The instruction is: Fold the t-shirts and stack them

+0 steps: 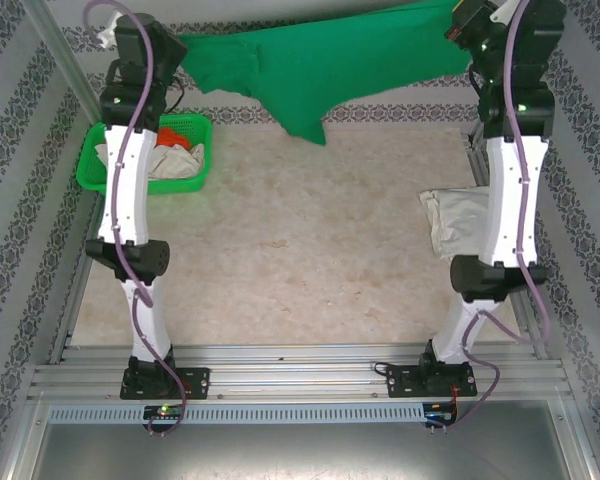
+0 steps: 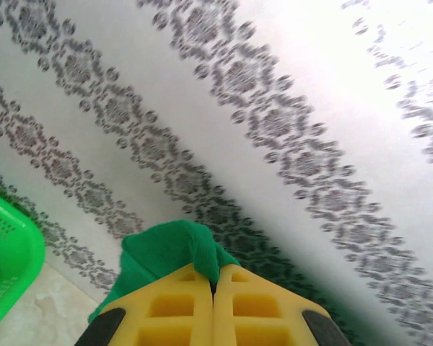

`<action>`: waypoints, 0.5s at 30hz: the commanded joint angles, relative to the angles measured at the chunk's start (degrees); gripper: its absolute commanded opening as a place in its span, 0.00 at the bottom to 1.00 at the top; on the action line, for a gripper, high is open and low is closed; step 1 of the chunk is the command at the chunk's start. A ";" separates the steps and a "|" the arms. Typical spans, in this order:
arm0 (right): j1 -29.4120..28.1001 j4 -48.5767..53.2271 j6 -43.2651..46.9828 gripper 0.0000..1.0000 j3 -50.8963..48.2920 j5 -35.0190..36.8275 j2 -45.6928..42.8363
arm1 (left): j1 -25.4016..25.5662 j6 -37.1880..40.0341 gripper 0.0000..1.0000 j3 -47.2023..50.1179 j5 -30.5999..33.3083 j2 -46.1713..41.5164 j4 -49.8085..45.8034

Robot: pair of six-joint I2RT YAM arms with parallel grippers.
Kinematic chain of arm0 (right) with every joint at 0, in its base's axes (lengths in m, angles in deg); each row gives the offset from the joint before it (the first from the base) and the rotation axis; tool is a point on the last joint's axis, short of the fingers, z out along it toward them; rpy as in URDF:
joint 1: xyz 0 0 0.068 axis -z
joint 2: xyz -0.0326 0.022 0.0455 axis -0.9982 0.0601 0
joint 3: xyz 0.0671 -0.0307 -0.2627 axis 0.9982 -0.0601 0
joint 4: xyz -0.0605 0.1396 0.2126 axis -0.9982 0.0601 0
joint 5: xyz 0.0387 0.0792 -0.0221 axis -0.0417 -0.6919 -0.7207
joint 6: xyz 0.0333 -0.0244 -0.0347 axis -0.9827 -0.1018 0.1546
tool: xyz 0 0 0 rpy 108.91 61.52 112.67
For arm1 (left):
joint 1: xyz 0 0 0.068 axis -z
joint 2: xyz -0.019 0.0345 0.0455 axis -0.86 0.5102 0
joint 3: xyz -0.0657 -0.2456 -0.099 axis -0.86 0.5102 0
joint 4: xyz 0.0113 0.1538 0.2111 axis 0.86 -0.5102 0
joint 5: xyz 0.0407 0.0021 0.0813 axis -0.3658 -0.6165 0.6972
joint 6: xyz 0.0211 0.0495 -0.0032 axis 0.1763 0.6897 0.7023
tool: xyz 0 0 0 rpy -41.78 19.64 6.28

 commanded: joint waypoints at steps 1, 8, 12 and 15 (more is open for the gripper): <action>0.68 -3.46 1.68 0.00 -15.04 1.62 -9.29 | -1.90 2.35 0.00 5.10 -0.42 -7.20 0.26; 1.19 -7.73 -0.05 0.00 -53.87 3.89 -28.42 | -1.92 -0.54 0.00 46.75 -5.17 -23.24 2.96; 1.00 -6.41 -2.41 0.00 -73.33 5.10 -36.14 | -1.90 -9.57 0.00 76.40 -7.89 -33.39 12.35; 0.87 -5.99 -5.36 0.00 -86.73 5.63 -39.54 | -1.81 -13.84 0.00 91.36 -10.52 -36.69 13.93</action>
